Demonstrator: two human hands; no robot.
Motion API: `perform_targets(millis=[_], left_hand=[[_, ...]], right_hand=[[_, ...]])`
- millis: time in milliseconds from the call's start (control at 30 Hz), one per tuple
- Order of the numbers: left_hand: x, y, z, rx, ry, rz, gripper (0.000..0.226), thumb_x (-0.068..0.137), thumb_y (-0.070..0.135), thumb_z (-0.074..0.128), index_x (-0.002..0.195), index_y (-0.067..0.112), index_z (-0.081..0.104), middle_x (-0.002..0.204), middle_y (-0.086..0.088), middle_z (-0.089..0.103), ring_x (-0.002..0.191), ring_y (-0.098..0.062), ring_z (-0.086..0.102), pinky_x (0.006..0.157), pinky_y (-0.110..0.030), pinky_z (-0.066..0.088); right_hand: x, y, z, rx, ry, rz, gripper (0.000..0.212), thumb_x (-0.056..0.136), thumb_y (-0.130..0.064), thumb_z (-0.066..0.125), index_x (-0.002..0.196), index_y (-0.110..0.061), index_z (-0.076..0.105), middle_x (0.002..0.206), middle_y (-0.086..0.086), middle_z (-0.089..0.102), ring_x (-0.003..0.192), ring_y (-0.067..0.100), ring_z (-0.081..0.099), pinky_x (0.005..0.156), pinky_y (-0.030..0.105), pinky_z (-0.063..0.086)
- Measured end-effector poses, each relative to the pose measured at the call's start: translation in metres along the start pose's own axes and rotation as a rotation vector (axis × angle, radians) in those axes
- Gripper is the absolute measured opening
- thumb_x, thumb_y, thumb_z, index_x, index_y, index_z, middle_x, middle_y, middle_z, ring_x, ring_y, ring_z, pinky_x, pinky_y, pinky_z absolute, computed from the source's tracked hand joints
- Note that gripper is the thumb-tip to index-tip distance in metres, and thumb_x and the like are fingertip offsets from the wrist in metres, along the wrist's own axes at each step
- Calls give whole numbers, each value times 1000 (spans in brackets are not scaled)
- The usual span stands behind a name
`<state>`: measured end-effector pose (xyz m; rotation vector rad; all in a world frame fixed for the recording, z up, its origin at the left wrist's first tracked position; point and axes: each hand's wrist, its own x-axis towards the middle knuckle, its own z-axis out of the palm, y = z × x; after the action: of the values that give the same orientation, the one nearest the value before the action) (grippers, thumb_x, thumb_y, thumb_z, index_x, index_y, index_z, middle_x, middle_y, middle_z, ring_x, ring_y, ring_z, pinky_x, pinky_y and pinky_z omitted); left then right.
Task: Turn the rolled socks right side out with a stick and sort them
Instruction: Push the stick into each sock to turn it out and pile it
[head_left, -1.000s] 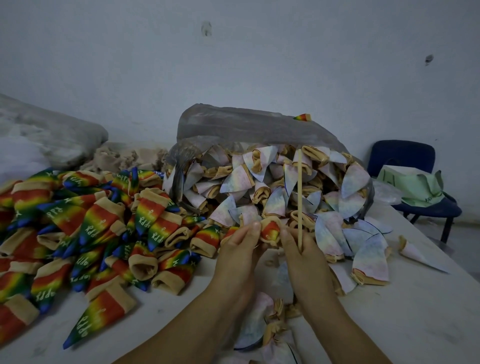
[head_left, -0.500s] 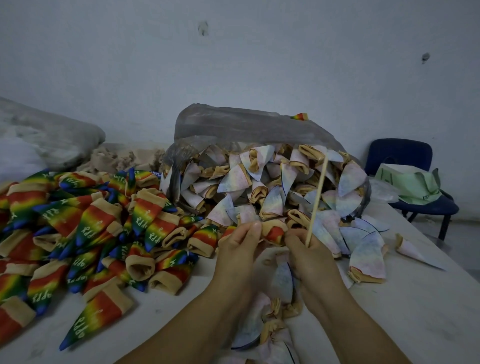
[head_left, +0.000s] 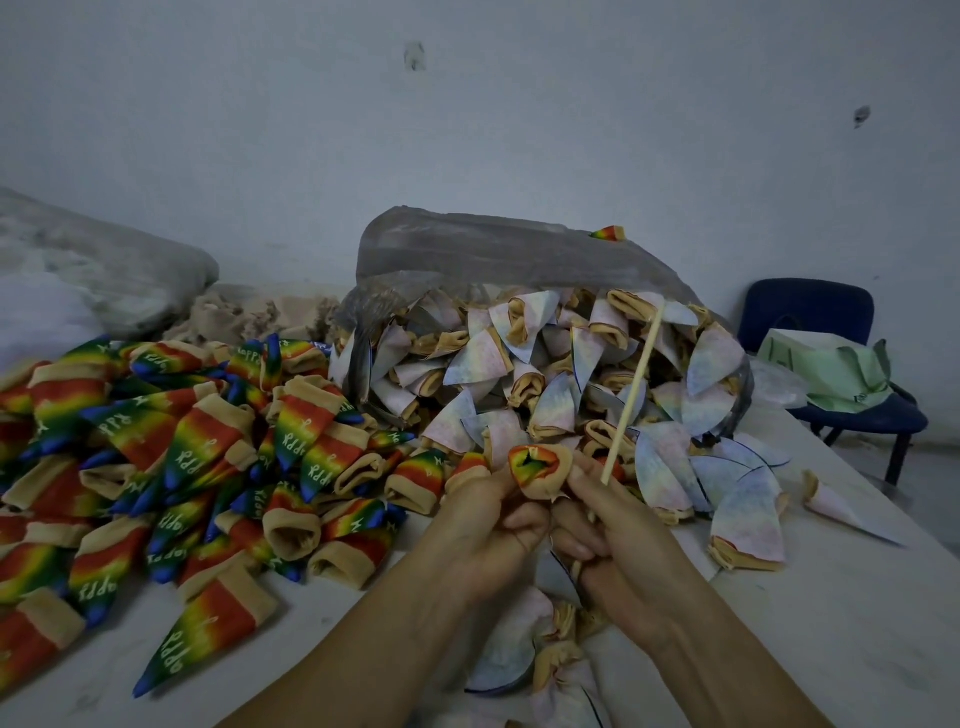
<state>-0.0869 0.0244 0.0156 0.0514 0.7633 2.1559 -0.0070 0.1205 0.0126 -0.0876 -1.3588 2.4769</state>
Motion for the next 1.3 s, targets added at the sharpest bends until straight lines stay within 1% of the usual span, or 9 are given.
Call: perform_targets(millis=[200, 333, 500, 633, 767, 833, 933, 1133, 1300], left_hand=[[4, 1, -7, 193, 51, 64, 40, 94, -3, 41, 68, 2, 70, 73, -13, 61, 45, -7, 43, 36, -15, 27], [7, 1, -11, 331, 69, 226, 25, 100, 13, 47, 80, 6, 60, 72, -10, 58, 49, -9, 44, 42, -18, 35], [7, -5, -8, 360, 14, 150, 39, 96, 1, 44, 71, 5, 74, 67, -6, 62, 50, -6, 45, 41, -16, 33], [7, -8, -8, 434, 23, 152, 35, 99, 4, 45, 73, 6, 69, 61, -3, 63, 51, -9, 53, 44, -17, 41], [5, -6, -17, 858, 77, 557, 23, 91, 56, 55, 112, 47, 62, 125, 20, 59, 112, 4, 58, 86, -18, 52], [3, -7, -17, 1021, -112, 607, 31, 89, 55, 62, 117, 63, 53, 128, 45, 43, 116, 25, 42, 83, -2, 44], [7, -15, -23, 1149, -175, 633, 40, 90, 35, 68, 121, 57, 54, 120, 33, 58, 112, 14, 54, 85, -5, 46], [14, 4, -30, 539, 41, 424, 28, 85, 38, 69, 98, 13, 65, 83, 0, 70, 75, -11, 69, 64, -22, 54], [11, 33, -40, -200, -63, 209, 29, 79, 16, 66, 105, 4, 73, 108, -12, 74, 94, -23, 74, 75, -37, 59]], right_hand=[[-3, 4, -3, -347, 57, 0, 32, 95, -34, 47, 97, -6, 62, 53, -5, 56, 42, 5, 43, 44, 16, 39], [-2, 6, -2, -623, 176, -67, 44, 77, -51, 60, 101, -15, 66, 96, 5, 72, 92, 18, 67, 83, 36, 54], [0, 0, -5, -288, 147, 72, 33, 89, -34, 58, 96, -3, 61, 44, 1, 40, 39, 9, 30, 42, 20, 32], [3, 0, -10, -172, 163, 129, 28, 88, -33, 55, 78, -7, 55, 40, -3, 24, 35, 7, 20, 33, 18, 25], [3, 1, -11, -449, 275, 10, 26, 95, -36, 51, 80, -18, 62, 41, -8, 43, 34, 3, 37, 34, 16, 29], [3, 2, -11, -478, 303, -3, 28, 95, -38, 51, 77, -21, 62, 42, -9, 44, 35, 2, 38, 35, 17, 30], [1, 1, -11, -352, 266, 39, 30, 95, -37, 50, 95, -11, 64, 45, -4, 34, 37, 6, 29, 36, 20, 26], [0, 1, -18, -989, 307, -148, 57, 74, -76, 26, 79, -32, 63, 68, -11, 63, 65, -1, 58, 62, 25, 42], [-2, -7, -32, -1465, 96, -249, 48, 79, -68, 23, 63, -30, 48, 58, -6, 52, 60, 6, 51, 64, 34, 44]])
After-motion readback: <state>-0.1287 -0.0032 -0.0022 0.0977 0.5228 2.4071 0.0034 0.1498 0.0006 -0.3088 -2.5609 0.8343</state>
